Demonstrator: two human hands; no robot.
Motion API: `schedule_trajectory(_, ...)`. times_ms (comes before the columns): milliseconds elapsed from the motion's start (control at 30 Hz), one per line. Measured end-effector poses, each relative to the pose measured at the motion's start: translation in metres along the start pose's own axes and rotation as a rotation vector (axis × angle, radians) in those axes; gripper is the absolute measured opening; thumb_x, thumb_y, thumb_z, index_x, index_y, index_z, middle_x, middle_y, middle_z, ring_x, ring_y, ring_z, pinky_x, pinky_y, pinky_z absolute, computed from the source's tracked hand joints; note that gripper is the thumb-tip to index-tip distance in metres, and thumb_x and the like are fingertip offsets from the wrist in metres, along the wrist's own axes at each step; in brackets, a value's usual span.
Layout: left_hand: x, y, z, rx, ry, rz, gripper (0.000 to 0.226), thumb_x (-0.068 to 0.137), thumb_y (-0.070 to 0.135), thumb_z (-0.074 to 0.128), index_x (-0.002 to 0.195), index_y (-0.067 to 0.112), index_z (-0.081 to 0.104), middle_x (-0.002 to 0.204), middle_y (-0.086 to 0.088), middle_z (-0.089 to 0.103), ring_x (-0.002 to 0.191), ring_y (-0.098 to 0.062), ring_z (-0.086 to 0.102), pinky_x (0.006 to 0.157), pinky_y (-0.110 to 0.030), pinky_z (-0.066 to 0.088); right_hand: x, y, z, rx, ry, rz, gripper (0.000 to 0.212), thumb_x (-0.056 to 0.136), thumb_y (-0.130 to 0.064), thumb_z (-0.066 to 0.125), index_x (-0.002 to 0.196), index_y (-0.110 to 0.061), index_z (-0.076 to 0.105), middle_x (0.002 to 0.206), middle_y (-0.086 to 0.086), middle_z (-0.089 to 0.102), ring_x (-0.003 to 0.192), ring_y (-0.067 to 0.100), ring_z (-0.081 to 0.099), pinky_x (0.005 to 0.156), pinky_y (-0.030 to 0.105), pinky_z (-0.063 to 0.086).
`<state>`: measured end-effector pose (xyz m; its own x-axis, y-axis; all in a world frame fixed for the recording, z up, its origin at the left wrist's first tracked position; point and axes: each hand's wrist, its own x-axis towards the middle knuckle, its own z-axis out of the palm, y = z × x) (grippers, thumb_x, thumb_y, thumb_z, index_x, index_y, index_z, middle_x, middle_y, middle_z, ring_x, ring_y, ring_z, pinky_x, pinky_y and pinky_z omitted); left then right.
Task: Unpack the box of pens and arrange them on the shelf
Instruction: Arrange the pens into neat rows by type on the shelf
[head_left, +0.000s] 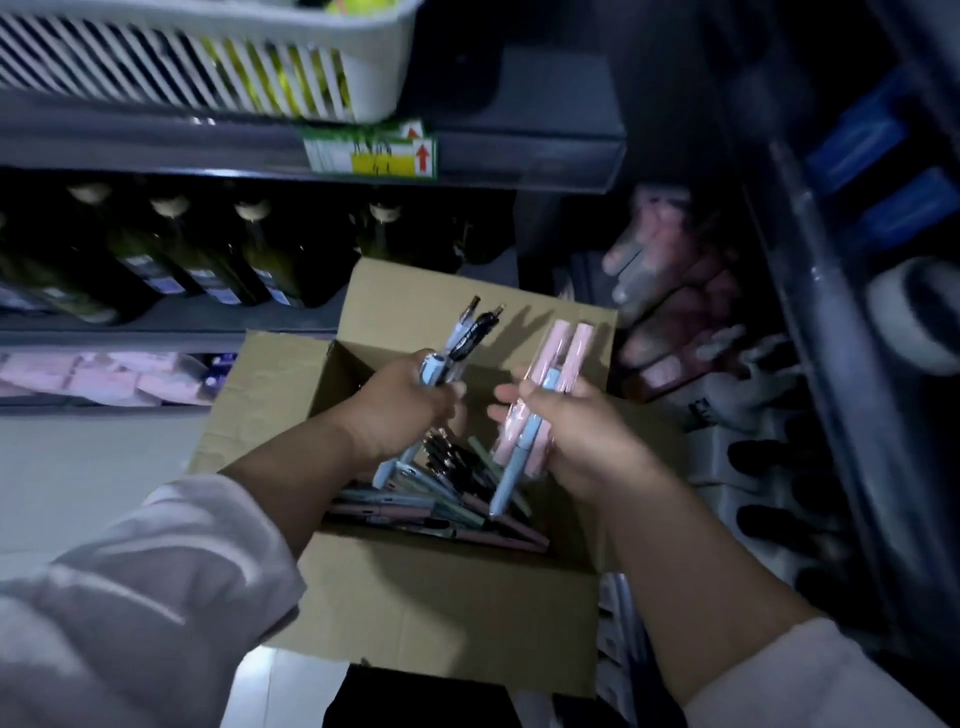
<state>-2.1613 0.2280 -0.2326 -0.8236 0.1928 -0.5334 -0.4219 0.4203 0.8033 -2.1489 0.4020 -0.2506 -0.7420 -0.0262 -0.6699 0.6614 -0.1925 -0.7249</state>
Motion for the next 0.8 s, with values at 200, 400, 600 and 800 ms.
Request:
schedule_trajectory(200, -0.05, 0.072, -0.008, -0.095, 0.008, 0.04, 0.023, 0.092, 0.023, 0.06, 0.071, 0.015, 0.057, 0.061, 0.003, 0.061, 0.052, -0.006, 0.054, 0.054, -0.016, 0.044, -0.064, -0.062, 0.018, 0.172, -0.099, -0.102, 0.013, 0.096, -0.007, 0.051, 0.096, -0.015, 0.061, 0.082, 0.005, 0.062, 0.074, 0.022, 0.064, 0.071, 0.043, 0.051)
schedule_trajectory(400, -0.1, 0.13, -0.014, -0.168, -0.04, 0.065, 0.01, 0.089, 0.022, 0.064, 0.092, 0.015, 0.071, 0.088, -0.003, 0.075, 0.088, -0.023, 0.069, 0.085, -0.034, 0.051, -0.126, -0.113, 0.017, 0.279, -0.112, -0.168, 0.02, 0.097, -0.007, 0.048, 0.114, -0.009, 0.058, 0.105, 0.014, 0.069, 0.091, 0.029, 0.065, 0.075, 0.046, 0.055)
schedule_trajectory(600, -0.143, 0.183, -0.007, -0.279, -0.137, 0.088, 0.014, 0.092, 0.015, 0.061, 0.096, 0.003, 0.066, 0.079, -0.009, 0.07, 0.059, -0.013, 0.066, 0.046, -0.018, 0.05, -0.19, -0.142, 0.005, 0.406, -0.054, -0.228, 0.015, 0.098, -0.007, 0.048, 0.111, -0.008, 0.056, 0.102, 0.015, 0.071, 0.09, 0.029, 0.069, 0.066, 0.043, 0.058)
schedule_trajectory(800, -0.177, 0.21, 0.0, -0.118, -0.282, 0.204, 0.012, 0.077, 0.008, 0.076, 0.068, 0.011, 0.068, 0.072, -0.012, 0.068, 0.067, -0.022, 0.064, 0.07, -0.031, 0.054, -0.248, -0.154, -0.004, 0.512, 0.037, -0.373, 0.02, 0.099, -0.008, 0.046, 0.117, -0.01, 0.056, 0.114, 0.017, 0.067, 0.108, 0.031, 0.064, 0.088, 0.048, 0.053)
